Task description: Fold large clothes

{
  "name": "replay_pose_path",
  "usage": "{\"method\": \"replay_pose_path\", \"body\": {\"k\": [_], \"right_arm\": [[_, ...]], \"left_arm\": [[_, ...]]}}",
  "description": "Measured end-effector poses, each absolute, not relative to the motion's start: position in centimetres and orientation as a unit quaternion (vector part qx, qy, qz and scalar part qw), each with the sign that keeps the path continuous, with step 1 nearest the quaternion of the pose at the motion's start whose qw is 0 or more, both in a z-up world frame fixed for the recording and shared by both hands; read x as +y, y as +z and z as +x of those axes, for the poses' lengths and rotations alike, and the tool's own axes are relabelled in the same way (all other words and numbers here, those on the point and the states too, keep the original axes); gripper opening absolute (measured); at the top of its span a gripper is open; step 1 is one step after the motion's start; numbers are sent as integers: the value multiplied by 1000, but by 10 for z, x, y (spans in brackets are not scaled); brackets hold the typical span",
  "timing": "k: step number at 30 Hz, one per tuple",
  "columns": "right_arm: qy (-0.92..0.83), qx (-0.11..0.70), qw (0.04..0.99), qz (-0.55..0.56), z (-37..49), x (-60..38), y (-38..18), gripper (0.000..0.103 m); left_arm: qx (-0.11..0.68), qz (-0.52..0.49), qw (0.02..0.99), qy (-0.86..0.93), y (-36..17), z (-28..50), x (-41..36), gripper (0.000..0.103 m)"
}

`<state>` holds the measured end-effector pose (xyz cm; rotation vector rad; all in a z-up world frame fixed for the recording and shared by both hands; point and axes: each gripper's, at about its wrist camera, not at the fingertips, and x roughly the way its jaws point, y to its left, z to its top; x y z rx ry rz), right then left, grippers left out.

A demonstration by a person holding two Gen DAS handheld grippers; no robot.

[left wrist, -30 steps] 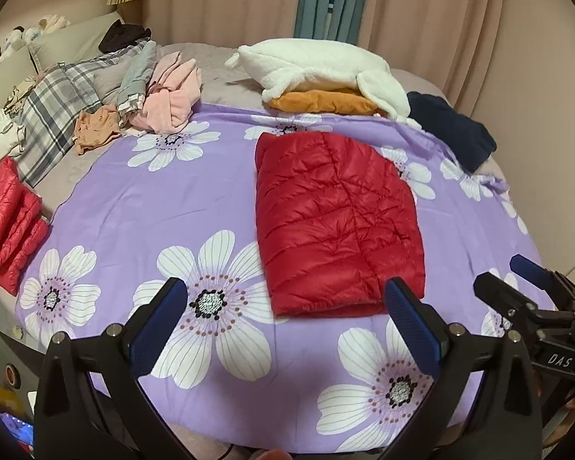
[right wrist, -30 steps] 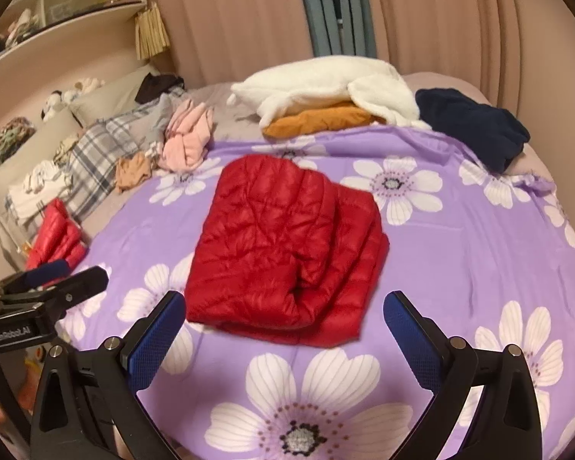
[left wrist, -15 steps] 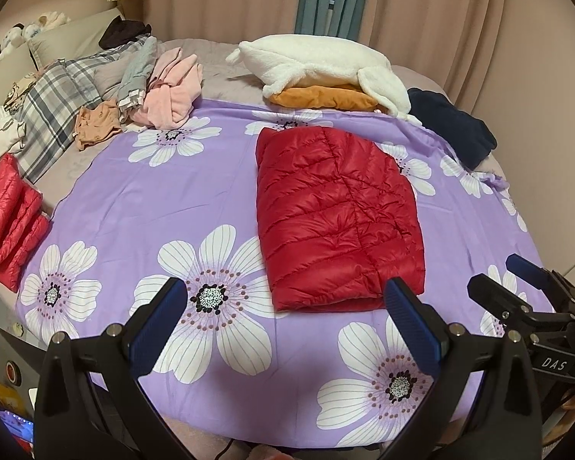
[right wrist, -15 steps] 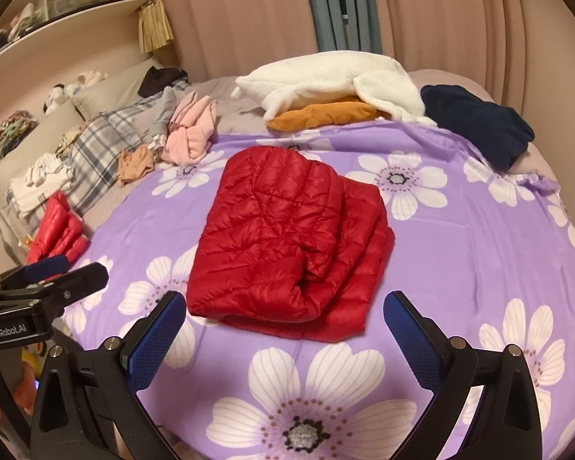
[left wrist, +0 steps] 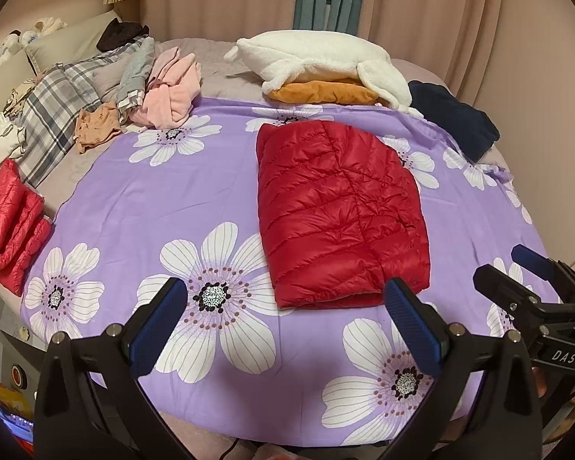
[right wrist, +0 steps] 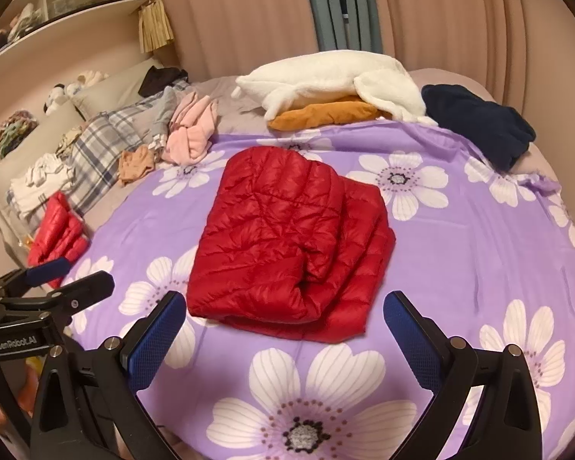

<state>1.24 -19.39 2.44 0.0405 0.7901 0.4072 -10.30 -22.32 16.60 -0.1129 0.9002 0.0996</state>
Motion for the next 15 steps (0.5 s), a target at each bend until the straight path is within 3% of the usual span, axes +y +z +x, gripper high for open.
{"method": "replay_pose_path", "body": {"k": [15], "right_arm": [[191, 387, 902, 22, 15, -194, 23, 102]], "left_arm": [[437, -51, 897, 44, 162, -99, -219, 103]]}}
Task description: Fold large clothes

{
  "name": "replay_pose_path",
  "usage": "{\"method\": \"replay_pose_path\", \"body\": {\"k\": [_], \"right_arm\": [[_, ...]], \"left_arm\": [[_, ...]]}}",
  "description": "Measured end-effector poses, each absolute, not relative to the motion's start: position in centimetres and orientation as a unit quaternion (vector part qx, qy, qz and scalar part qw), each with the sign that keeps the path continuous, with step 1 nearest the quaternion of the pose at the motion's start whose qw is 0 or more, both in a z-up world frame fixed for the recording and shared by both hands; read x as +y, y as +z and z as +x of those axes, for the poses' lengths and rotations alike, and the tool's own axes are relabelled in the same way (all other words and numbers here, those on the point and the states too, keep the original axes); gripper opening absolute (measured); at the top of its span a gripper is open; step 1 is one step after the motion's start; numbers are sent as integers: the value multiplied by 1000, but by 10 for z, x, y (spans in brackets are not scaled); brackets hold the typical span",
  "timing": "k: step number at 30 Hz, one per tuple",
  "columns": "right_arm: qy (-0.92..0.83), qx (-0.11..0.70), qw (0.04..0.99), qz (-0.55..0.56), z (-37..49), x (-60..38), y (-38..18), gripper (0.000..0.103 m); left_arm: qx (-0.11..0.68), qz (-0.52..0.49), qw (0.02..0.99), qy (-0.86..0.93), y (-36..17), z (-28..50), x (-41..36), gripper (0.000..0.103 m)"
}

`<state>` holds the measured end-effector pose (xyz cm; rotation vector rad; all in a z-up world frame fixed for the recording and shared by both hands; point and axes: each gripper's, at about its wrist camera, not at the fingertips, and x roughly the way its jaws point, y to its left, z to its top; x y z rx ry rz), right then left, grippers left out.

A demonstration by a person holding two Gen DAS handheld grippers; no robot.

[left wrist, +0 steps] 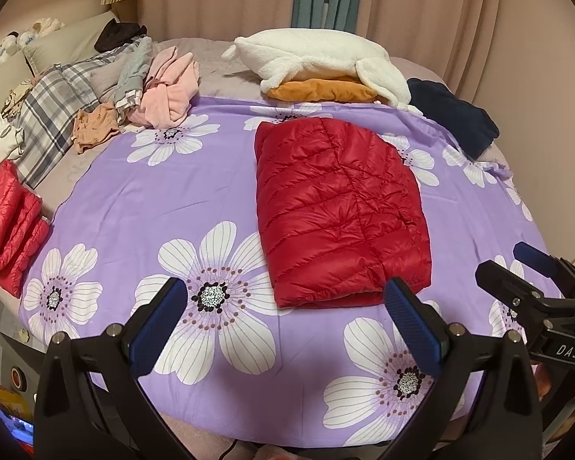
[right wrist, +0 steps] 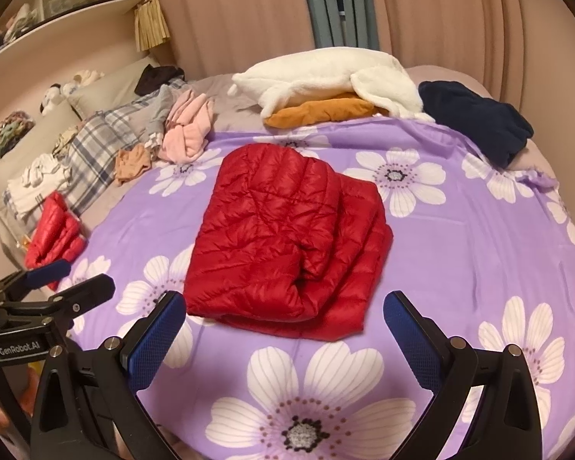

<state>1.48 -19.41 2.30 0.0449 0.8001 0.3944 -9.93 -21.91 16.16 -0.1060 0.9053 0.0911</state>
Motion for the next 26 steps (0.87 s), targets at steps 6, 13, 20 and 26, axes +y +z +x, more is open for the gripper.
{"method": "replay_pose_path", "body": {"k": [6, 13, 20, 26], "right_arm": [[191, 387, 902, 24, 15, -195, 23, 102], [192, 384, 903, 25, 15, -198, 24, 102], [192, 385, 902, 25, 15, -198, 24, 102], [195, 383, 903, 26, 13, -198, 25, 102]], "left_arm": [[438, -50, 897, 44, 160, -99, -221, 103], [438, -51, 896, 44, 158, -100, -222, 103], [439, -53, 896, 42, 157, -100, -224, 103], [443, -50, 894, 48, 157, -100, -223, 103]]}}
